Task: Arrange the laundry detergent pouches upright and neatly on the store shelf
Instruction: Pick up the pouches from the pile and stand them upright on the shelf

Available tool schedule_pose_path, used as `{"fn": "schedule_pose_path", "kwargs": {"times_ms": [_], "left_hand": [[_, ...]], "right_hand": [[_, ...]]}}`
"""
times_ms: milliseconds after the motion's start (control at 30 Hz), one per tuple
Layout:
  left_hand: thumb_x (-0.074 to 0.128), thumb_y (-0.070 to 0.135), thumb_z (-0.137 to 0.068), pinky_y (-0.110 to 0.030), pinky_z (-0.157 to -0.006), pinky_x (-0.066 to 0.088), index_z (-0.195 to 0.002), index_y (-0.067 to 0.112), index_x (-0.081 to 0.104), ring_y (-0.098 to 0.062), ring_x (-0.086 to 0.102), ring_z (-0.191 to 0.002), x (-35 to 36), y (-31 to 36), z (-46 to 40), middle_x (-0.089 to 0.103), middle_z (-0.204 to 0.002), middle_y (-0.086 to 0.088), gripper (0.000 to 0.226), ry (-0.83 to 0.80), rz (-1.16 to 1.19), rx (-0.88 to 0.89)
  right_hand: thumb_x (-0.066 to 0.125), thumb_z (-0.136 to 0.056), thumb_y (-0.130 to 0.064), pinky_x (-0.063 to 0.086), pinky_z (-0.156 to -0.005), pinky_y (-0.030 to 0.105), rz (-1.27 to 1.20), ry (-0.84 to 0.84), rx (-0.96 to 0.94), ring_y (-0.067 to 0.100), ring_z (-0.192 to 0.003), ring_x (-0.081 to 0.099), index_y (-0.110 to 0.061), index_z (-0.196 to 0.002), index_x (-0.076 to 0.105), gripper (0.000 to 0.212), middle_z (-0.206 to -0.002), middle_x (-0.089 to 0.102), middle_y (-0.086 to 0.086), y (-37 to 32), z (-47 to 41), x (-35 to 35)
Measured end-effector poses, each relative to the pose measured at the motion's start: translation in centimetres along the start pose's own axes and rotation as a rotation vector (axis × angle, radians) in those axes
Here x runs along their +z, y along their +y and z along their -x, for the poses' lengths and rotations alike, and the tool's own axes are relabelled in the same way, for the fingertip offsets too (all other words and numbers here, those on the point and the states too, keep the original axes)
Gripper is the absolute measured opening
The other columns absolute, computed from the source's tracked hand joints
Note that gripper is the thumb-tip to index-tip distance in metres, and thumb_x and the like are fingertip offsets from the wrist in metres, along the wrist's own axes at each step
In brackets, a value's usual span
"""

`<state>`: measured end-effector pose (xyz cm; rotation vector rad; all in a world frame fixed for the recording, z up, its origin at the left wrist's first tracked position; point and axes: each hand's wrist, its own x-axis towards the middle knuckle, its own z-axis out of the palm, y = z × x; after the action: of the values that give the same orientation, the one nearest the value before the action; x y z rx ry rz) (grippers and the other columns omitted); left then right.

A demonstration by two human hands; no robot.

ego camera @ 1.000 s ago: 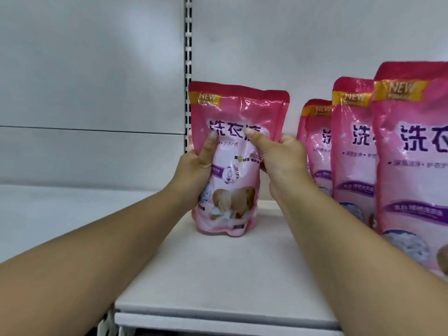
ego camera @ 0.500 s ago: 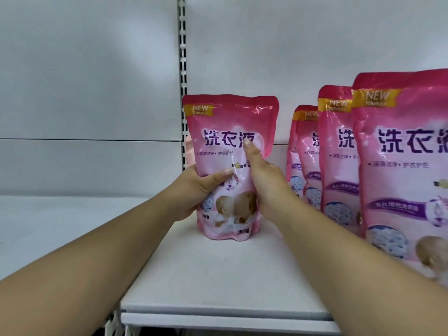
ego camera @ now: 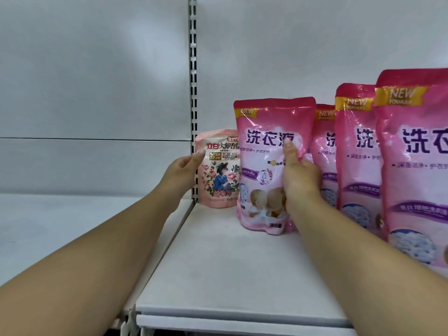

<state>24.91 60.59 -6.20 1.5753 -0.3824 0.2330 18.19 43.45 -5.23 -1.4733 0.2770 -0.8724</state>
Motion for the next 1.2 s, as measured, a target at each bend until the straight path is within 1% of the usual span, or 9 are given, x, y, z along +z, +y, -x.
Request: {"fn": "schedule_pose_path", "kwargs": {"times_ms": [100, 233, 500, 600, 700, 867, 967, 1100, 1200], "left_hand": [[0.039, 0.042, -0.097, -0.033, -0.091, 0.038, -0.104, 0.02, 0.05, -0.009, 0.05, -0.09, 0.5, -0.1, -0.2, 0.056, -0.086, 0.012, 0.025, -0.051, 0.021, -0.069], [0.035, 0.049, -0.095, -0.038, -0.1, 0.037, -0.117, 0.033, 0.043, -0.015, 0.047, -0.112, 1.1, -0.4, 0.1, 0.054, -0.114, 0.007, 0.029, -0.234, 0.015, -0.109], [0.027, 0.062, -0.089, -0.045, -0.105, 0.031, -0.142, 0.044, 0.014, -0.021, 0.03, -0.137, 2.9, -0.7, 0.8, 0.032, -0.148, 0.006, 0.058, -0.421, -0.122, -0.165], [0.019, 0.082, -0.076, -0.047, -0.108, 0.027, -0.146, 0.038, 0.015, -0.024, 0.025, -0.139, 3.2, -0.1, 1.0, 0.026, -0.152, 0.003, 0.082, -0.334, -0.204, -0.106], [0.027, 0.089, -0.054, -0.047, -0.103, 0.034, -0.138, 0.041, 0.032, -0.021, 0.036, -0.132, 3.0, 1.2, 1.2, 0.033, -0.148, 0.002, 0.097, -0.279, -0.16, 0.09], [0.065, 0.035, -0.08, -0.02, -0.063, 0.054, -0.125, 0.023, 0.044, -0.006, 0.069, -0.082, 3.0, 0.9, 3.0, 0.07, -0.092, 0.009, 0.051, -0.639, -0.082, 0.038], [0.063, 0.031, -0.076, -0.022, -0.062, 0.054, -0.108, 0.025, 0.056, -0.009, 0.07, -0.08, 2.7, 0.4, 2.9, 0.073, -0.085, 0.007, 0.033, -0.634, -0.091, 0.007], [0.067, 0.033, -0.072, -0.03, -0.069, 0.056, -0.101, 0.02, 0.063, -0.016, 0.069, -0.08, 2.6, 0.4, 2.6, 0.073, -0.088, -0.004, 0.032, -0.553, -0.121, 0.024], [0.067, 0.041, -0.065, -0.036, -0.075, 0.054, -0.101, 0.015, 0.064, -0.021, 0.067, -0.081, 2.5, 0.4, 2.6, 0.07, -0.093, -0.016, 0.045, -0.54, -0.16, 0.059]], "right_hand": [[0.05, -0.088, -0.049, 0.028, -0.048, 0.026, 0.022, 0.046, -0.035, 0.012, -0.049, 0.032, -0.016, -0.059, 0.042, 0.045, -0.054, 0.033, -0.002, 0.0, 0.0, 0.3], [0.051, -0.089, -0.047, 0.026, -0.048, 0.026, -0.003, 0.079, -0.012, 0.012, -0.049, 0.03, -0.016, -0.059, 0.036, 0.046, -0.055, 0.03, -0.003, 0.0, -0.3, 0.2], [0.053, -0.086, -0.051, 0.027, -0.049, 0.025, -0.015, 0.057, -0.015, 0.012, -0.05, 0.03, -0.018, -0.062, 0.037, 0.044, -0.055, 0.03, -0.002, 0.1, -0.4, 0.3], [0.051, -0.087, -0.052, 0.028, -0.048, 0.024, 0.013, 0.04, -0.037, 0.012, -0.05, 0.03, -0.017, -0.061, 0.038, 0.045, -0.055, 0.03, -0.002, 0.2, -0.4, 0.2], [0.049, -0.088, -0.051, 0.032, -0.045, 0.021, 0.047, -0.014, -0.096, 0.011, -0.048, 0.032, -0.017, -0.057, 0.035, 0.048, -0.053, 0.03, -0.002, -0.2, -0.3, 0.1], [0.048, -0.083, -0.061, 0.047, -0.061, 0.026, 0.087, -0.169, -0.101, 0.021, -0.06, 0.055, -0.014, -0.065, 0.047, 0.05, -0.063, 0.055, 0.007, -0.5, 0.0, 1.0], [0.049, -0.076, -0.07, 0.051, -0.089, 0.044, 0.046, -0.268, 0.008, 0.03, -0.09, 0.065, -0.018, -0.08, 0.057, 0.052, -0.095, 0.069, 0.014, 0.0, 0.1, 1.4], [0.046, -0.081, -0.065, 0.046, -0.095, 0.046, 0.032, -0.259, 0.016, 0.029, -0.101, 0.061, -0.021, -0.074, 0.05, 0.045, -0.108, 0.063, 0.017, -0.1, 0.0, 1.1], [0.044, -0.084, -0.063, 0.045, -0.096, 0.043, 0.061, -0.268, -0.009, 0.025, -0.096, 0.06, -0.021, -0.072, 0.048, 0.043, -0.099, 0.064, 0.013, -0.2, 0.1, 1.1]]}}
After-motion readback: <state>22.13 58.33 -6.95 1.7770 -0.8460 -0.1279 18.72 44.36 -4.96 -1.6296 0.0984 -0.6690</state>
